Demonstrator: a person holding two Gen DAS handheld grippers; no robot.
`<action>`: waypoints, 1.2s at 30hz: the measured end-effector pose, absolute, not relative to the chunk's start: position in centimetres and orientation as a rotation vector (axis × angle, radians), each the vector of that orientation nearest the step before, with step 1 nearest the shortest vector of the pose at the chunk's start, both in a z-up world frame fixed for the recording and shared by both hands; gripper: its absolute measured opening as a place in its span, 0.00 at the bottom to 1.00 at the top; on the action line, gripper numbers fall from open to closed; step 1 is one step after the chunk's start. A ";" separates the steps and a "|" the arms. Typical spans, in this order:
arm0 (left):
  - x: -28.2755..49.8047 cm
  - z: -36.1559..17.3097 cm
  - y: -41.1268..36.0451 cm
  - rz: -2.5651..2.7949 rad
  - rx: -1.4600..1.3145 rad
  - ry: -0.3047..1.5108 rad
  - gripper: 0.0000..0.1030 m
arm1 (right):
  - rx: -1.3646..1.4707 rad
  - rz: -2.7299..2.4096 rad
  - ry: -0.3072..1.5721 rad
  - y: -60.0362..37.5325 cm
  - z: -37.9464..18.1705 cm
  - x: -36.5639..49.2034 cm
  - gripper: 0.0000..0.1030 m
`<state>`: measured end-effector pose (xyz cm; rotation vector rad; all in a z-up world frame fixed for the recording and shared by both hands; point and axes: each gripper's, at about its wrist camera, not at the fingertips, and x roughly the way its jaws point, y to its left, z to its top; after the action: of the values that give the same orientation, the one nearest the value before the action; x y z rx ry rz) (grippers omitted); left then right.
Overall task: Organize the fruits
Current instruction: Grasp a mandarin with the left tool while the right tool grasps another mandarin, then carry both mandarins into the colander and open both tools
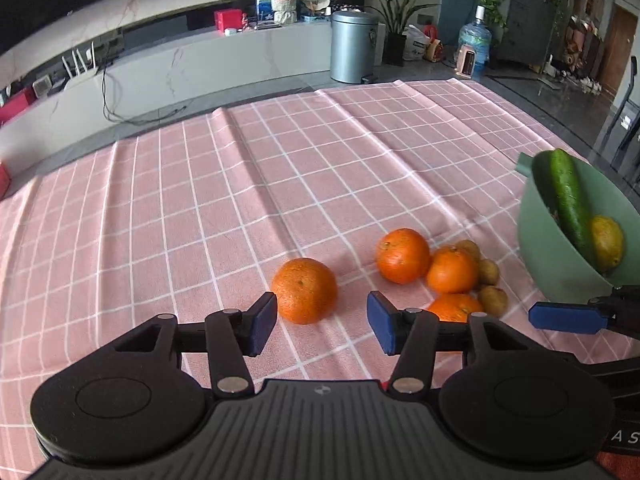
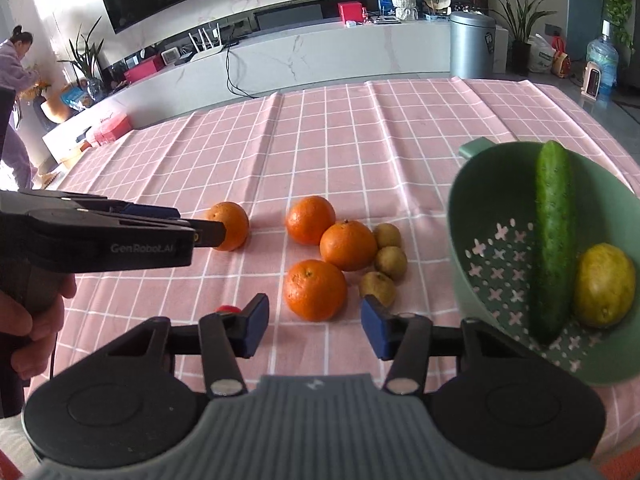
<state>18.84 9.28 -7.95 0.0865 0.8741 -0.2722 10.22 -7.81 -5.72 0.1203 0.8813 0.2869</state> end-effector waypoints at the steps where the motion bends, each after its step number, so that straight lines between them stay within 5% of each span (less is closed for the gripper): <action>1: 19.1 -8.3 9.6 -0.272 0.071 0.876 0.61 | 0.115 0.286 0.881 -7.6 -5.9 10.5 0.46; 19: 21.5 -10.9 9.5 -0.271 0.077 0.897 0.65 | 0.034 0.259 0.913 -5.0 -8.3 13.3 0.40; 24: 21.6 -11.1 9.7 -0.259 0.058 0.895 0.51 | -0.002 0.258 0.896 -4.6 -8.6 13.1 0.40; 36: 20.2 -9.2 9.7 -0.267 0.003 0.884 0.49 | -0.031 0.316 0.885 -5.1 -6.6 11.8 0.36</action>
<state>20.17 9.74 -9.22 0.0028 0.8839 -0.2671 11.81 -5.06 -6.60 -0.0306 0.8848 0.3155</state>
